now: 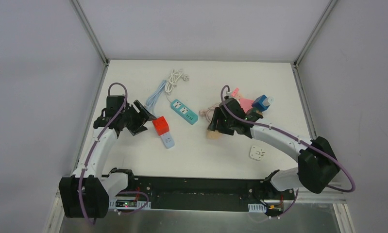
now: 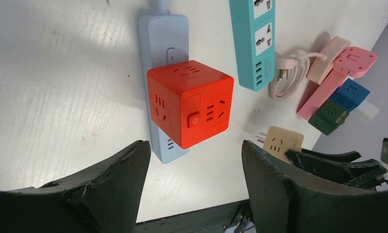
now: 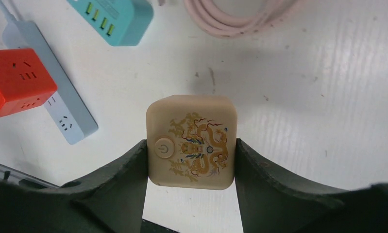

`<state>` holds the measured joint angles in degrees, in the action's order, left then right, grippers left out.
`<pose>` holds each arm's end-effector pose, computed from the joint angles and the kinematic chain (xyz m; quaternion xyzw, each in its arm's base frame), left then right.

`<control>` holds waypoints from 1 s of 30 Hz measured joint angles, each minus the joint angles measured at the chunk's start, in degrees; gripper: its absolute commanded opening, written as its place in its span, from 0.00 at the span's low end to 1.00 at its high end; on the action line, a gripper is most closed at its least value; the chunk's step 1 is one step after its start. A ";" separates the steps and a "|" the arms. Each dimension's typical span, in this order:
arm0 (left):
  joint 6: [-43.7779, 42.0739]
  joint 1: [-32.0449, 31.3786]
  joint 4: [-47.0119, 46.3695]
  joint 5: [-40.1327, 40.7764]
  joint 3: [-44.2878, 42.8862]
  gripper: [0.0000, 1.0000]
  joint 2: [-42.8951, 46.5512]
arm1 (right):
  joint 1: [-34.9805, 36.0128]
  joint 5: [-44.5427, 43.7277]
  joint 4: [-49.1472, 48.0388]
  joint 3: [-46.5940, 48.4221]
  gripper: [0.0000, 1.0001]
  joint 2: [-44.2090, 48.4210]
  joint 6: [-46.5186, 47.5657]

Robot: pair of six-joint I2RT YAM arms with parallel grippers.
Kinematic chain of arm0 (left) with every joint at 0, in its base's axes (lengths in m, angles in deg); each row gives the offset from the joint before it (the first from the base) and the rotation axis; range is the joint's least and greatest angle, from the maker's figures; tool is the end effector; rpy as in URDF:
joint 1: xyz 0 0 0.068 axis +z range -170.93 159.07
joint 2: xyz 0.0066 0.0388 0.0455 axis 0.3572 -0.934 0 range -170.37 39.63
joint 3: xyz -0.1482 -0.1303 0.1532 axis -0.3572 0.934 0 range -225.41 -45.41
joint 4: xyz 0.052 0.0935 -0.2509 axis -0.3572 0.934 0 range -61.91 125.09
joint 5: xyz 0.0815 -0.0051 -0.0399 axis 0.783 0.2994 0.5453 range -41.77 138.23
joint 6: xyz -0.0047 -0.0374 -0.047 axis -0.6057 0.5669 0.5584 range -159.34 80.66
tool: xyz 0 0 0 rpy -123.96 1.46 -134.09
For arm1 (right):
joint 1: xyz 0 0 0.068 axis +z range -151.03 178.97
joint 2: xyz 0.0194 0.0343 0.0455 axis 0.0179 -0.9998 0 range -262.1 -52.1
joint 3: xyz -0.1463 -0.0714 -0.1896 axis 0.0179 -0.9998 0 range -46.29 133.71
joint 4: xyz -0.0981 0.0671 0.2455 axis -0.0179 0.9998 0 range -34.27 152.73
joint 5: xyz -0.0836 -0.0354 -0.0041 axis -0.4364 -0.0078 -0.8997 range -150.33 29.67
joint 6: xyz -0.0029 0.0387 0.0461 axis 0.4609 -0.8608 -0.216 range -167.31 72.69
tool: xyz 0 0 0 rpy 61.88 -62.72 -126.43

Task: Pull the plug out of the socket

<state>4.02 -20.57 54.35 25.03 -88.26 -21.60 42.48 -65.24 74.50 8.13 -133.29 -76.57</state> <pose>0.2492 -0.0160 0.2191 -0.2645 0.8678 -0.3110 0.2834 0.2365 0.2194 0.2042 -0.0986 0.9197 0.1923 0.3279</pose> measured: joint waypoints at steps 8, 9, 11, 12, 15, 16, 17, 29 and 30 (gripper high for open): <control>-3.63 0.00 4.98 7.08 -1.81 0.88 6.23 | -6.32 6.40 -0.26 -8.55 0.13 6.62 -5.86; -3.91 0.00 5.53 7.85 -1.81 0.89 6.78 | -6.86 6.97 -0.31 -9.31 0.16 6.97 -6.36; -4.66 0.00 7.04 10.08 -1.81 0.95 8.15 | -7.69 7.58 -0.35 -10.60 0.22 7.19 -7.04; -5.01 0.00 7.48 10.88 -1.81 0.98 8.79 | -8.07 7.78 -0.37 -11.15 0.26 7.21 -7.28; -5.92 0.00 9.03 13.66 -1.92 0.99 10.84 | -8.96 8.37 -0.37 -11.89 0.42 7.43 -8.02; -6.32 0.00 9.46 14.60 -1.92 0.99 11.54 | -9.14 8.41 -0.37 -11.98 0.48 7.52 -8.20; -6.54 0.00 9.88 15.43 -1.95 0.99 12.20 | -9.16 8.39 -0.33 -12.02 0.54 7.61 -8.24; -8.44 0.02 12.20 20.76 -2.54 0.98 14.97 | -9.20 -0.02 6.40 -9.46 0.89 12.87 -7.06; -8.46 0.07 12.22 20.76 -2.54 0.98 14.97 | -9.18 -0.74 6.93 -8.63 0.89 13.05 -6.91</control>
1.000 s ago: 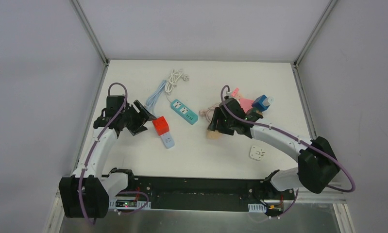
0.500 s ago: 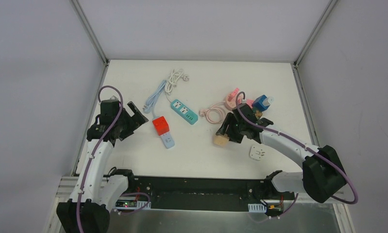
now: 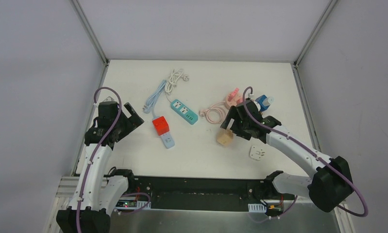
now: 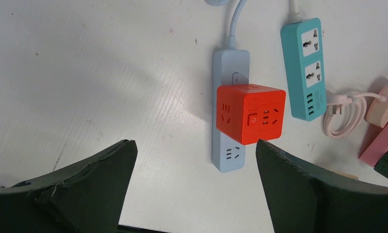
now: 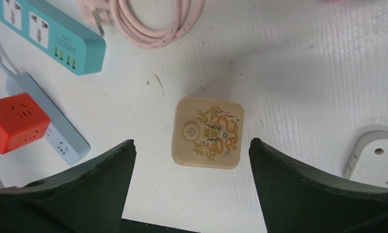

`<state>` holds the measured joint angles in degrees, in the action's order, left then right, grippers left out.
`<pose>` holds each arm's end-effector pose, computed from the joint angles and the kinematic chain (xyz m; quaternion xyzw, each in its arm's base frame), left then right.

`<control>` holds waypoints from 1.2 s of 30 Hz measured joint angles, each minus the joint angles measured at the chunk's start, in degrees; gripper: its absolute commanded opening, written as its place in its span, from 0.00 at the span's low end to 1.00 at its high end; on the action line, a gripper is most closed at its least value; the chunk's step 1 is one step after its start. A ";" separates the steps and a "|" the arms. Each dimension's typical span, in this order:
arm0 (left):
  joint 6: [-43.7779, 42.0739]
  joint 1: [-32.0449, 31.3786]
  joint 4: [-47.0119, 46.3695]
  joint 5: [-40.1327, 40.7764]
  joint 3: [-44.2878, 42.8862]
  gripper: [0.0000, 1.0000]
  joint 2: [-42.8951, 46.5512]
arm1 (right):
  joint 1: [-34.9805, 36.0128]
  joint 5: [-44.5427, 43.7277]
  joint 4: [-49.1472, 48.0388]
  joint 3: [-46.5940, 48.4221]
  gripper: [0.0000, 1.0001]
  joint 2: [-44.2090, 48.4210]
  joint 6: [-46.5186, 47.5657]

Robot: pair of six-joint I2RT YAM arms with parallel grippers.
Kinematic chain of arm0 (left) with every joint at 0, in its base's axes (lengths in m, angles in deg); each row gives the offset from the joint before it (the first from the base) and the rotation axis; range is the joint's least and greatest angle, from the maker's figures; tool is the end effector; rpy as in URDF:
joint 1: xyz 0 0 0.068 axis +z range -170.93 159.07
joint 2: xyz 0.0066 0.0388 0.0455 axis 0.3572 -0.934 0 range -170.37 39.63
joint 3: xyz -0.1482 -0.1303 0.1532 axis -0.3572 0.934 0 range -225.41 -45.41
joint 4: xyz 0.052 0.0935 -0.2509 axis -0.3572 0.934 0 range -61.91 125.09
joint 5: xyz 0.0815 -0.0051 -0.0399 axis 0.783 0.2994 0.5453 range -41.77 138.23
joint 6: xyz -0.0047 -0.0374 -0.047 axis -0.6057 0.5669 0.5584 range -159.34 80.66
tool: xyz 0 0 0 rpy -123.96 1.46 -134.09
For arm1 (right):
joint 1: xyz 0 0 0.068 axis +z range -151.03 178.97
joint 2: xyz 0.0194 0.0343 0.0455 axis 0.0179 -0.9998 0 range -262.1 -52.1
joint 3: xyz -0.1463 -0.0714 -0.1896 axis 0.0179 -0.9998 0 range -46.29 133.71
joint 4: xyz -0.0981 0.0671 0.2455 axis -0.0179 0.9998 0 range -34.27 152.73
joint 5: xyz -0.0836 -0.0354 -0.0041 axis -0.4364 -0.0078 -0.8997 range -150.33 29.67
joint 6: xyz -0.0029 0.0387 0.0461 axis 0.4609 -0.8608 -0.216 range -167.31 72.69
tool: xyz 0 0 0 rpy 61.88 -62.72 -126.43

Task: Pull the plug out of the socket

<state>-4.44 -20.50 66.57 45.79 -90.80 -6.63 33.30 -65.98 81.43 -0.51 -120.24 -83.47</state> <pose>0.2036 -0.0004 0.2679 -0.2655 0.8639 -0.1450 0.4027 0.2255 0.1488 0.2061 0.0325 0.9322 0.1687 0.3185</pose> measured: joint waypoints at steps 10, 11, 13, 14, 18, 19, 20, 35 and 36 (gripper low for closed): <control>0.02 0.00 -0.02 0.00 0.00 0.95 0.81 | 7.78 -4.85 -0.37 8.61 0.90 0.28 4.72; 0.02 0.00 0.13 0.00 -0.07 0.94 0.83 | 9.64 -4.90 -1.01 9.88 0.89 -0.83 5.53; 0.02 0.00 1.09 0.09 -0.52 0.94 0.46 | 13.27 -5.11 -2.47 12.87 0.90 -4.33 6.95; 0.02 0.02 1.68 0.17 -0.94 0.94 0.09 | 15.23 -5.38 -3.23 14.82 0.90 -6.80 7.65; 0.07 0.04 4.50 2.62 -2.45 0.93 -1.62 | 22.21 -6.10 -5.38 23.74 0.91 -18.27 10.16; 0.09 0.04 5.31 3.23 -2.67 0.93 -1.97 | 23.67 -6.21 -5.77 26.34 0.91 -21.46 10.82; 0.22 0.04 6.05 3.91 -2.80 0.93 -2.19 | 24.96 -6.45 -5.84 28.87 0.91 -24.39 11.39; 1.84 4.09 13.70 7.15 -2.69 0.93 -0.28 | 31.06 -9.75 -3.89 53.92 0.90 -50.64 18.03; 1.95 4.22 13.77 6.93 -2.34 0.93 -0.04 | 30.99 -9.75 -3.04 56.04 0.90 -52.19 18.38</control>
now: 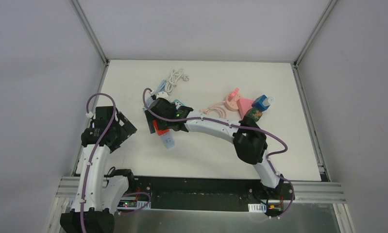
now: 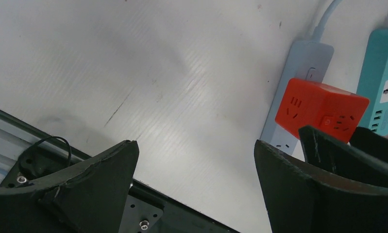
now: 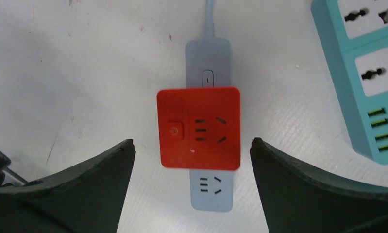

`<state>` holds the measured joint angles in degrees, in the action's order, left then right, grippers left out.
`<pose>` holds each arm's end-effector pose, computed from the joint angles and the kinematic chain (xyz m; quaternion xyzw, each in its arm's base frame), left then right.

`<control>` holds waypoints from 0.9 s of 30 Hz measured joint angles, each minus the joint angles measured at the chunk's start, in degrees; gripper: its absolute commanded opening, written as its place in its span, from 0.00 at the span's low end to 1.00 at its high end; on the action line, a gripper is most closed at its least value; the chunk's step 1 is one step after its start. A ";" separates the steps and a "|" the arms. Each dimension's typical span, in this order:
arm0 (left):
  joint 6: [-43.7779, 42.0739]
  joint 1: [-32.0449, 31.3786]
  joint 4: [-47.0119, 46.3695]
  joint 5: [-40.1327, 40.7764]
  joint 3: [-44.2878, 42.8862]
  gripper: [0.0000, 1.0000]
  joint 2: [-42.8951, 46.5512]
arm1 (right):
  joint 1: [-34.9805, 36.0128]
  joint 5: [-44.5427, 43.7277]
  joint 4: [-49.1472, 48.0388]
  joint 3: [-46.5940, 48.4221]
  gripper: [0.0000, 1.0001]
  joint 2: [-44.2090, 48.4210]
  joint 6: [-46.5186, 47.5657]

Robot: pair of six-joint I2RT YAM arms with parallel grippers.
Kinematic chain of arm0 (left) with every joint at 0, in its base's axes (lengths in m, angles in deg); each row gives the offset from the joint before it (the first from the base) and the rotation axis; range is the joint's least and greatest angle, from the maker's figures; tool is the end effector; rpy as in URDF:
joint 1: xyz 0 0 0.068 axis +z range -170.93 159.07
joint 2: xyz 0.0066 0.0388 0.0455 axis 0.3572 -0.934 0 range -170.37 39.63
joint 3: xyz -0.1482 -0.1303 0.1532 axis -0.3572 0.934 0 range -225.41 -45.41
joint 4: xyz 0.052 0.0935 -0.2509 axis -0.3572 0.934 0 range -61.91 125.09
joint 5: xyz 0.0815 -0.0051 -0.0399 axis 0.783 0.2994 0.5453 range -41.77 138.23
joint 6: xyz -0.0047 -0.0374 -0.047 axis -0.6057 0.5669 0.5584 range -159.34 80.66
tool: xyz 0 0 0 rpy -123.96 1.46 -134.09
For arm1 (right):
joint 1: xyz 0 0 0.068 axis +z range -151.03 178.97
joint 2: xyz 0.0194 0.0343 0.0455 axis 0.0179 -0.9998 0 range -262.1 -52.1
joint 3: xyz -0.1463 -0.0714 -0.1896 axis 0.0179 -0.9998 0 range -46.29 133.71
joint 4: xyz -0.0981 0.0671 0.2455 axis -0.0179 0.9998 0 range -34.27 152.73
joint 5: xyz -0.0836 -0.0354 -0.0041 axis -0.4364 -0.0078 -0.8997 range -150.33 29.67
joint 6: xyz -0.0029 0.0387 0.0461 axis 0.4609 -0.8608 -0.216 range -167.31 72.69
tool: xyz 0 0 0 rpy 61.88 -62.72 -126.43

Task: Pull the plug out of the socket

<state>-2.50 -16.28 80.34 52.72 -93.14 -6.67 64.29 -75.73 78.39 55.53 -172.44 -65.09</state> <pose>0.1835 0.0184 0.2617 -0.3457 0.8758 -0.0574 0.3321 0.2162 0.4422 0.2191 -0.3131 0.8481 0.1803 0.3875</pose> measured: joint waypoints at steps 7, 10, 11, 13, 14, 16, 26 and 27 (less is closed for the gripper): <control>0.26 0.74 -0.15 -3.78 4.46 0.92 1.18 | -0.31 -0.90 3.69 8.55 0.75 -7.67 0.79; 0.35 0.74 -1.31 -6.19 5.81 0.88 0.92 | -0.59 -1.27 4.72 8.87 0.61 -9.01 0.46; 0.52 0.74 -1.95 -7.15 6.54 0.86 0.90 | -0.70 -1.62 5.07 8.87 0.56 -9.20 0.11; 0.90 0.74 -3.37 -8.81 8.04 0.82 0.90 | -0.87 -2.34 5.16 8.87 0.49 -9.27 -0.48; 1.14 0.74 -4.50 -10.08 9.01 0.81 0.90 | -0.94 -2.36 5.14 8.87 0.46 -9.27 -0.81; 1.49 0.74 -7.39 -13.07 11.21 0.80 0.90 | -1.18 -2.05 4.94 8.57 0.44 -9.07 -1.90; 4.24 -2.75 -24.92 -26.69 20.44 0.83 -1.05 | -10.45 15.23 -3.19 -4.98 0.39 -1.20 -15.67; 4.55 -3.96 -26.77 -27.28 20.70 0.82 -2.16 | -11.76 16.61 -3.76 -5.42 0.39 -1.07 -16.68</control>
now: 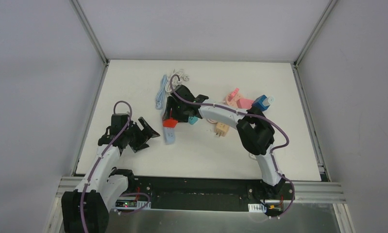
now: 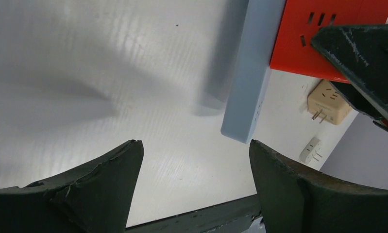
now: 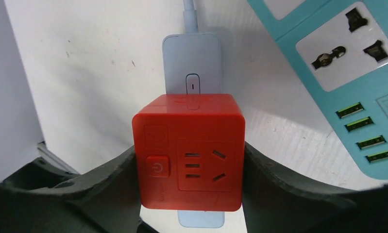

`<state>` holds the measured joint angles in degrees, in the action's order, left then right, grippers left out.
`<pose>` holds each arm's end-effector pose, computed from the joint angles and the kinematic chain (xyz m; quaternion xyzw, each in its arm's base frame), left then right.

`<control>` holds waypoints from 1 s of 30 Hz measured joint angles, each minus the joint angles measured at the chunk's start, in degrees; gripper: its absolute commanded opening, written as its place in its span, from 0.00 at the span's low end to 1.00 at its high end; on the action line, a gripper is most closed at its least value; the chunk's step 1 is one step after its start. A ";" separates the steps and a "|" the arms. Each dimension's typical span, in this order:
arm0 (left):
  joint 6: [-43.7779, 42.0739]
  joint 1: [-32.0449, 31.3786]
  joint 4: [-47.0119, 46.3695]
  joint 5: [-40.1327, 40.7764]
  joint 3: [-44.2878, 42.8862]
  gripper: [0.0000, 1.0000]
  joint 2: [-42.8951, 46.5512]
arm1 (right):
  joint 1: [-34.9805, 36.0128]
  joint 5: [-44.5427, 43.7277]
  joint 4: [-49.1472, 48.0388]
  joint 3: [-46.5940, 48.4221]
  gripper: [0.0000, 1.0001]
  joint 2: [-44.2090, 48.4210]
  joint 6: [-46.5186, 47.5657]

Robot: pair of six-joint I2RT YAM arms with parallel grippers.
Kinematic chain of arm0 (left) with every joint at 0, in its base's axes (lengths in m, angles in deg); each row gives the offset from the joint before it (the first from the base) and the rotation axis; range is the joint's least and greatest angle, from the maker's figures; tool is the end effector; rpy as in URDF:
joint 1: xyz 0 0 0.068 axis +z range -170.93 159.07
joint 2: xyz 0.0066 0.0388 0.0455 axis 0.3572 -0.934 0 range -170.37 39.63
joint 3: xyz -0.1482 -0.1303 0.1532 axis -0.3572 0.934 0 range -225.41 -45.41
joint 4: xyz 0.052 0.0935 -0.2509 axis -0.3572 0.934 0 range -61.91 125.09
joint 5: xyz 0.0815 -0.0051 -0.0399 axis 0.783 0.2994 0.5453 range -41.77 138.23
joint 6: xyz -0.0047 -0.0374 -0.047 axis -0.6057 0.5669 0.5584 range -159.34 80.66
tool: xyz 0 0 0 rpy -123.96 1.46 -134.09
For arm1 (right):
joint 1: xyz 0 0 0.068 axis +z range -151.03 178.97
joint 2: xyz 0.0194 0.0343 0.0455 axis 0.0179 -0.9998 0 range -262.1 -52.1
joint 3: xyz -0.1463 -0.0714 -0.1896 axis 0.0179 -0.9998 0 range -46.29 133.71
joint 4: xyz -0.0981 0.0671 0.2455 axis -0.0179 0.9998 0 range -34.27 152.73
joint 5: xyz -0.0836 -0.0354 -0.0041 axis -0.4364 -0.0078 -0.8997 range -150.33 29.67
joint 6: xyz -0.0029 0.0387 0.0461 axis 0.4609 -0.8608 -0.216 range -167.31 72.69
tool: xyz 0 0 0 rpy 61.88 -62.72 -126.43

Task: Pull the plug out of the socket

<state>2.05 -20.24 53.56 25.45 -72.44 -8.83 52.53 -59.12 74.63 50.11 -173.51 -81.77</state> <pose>0.2008 -0.0148 0.1712 -0.2596 0.8771 -0.2974 0.2737 0.2896 0.3939 0.1820 -0.1567 0.9067 0.2790 0.2748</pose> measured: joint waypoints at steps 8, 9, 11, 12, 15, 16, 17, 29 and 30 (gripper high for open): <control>1.36 -8.61 -8.39 -0.79 -0.04 0.70 -11.80 | -1.16 5.31 -3.30 -2.51 0.39 0.09 -4.11; 1.44 -8.98 -8.92 -0.79 -0.04 0.68 -12.59 | -1.14 5.49 -3.30 -2.56 0.39 0.09 -4.24; 1.64 -9.40 -10.05 -0.68 -0.20 0.64 -14.12 | -1.14 5.73 -3.28 -2.56 0.39 0.07 -4.55; 1.75 -9.40 -10.29 -0.50 -0.42 0.61 -14.60 | -1.16 5.84 -3.28 -2.56 0.39 0.09 -4.59; 1.99 -9.40 -10.58 0.96 -1.38 0.52 -15.58 | -1.18 5.90 -3.28 -2.56 0.48 0.07 -4.61; 2.08 -9.40 -10.64 1.33 -1.73 0.49 -15.96 | -1.18 5.90 -3.28 -2.56 0.54 0.09 -4.59; 2.12 -9.40 -10.67 1.66 -1.99 0.46 -16.28 | -1.16 5.88 -3.26 -2.56 0.62 0.09 -4.55; 1.64 -10.43 -9.64 3.45 -3.93 0.29 -21.05 | -0.44 2.56 2.27 0.07 0.56 -0.20 -2.60; 1.66 -10.49 -9.57 3.69 -3.93 0.27 -21.09 | -0.24 1.86 3.32 1.18 0.49 -0.44 -2.19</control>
<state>3.71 -30.73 43.99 29.14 -76.37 -29.93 52.29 -57.26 77.95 51.29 -173.94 -83.95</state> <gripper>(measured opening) 0.363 0.658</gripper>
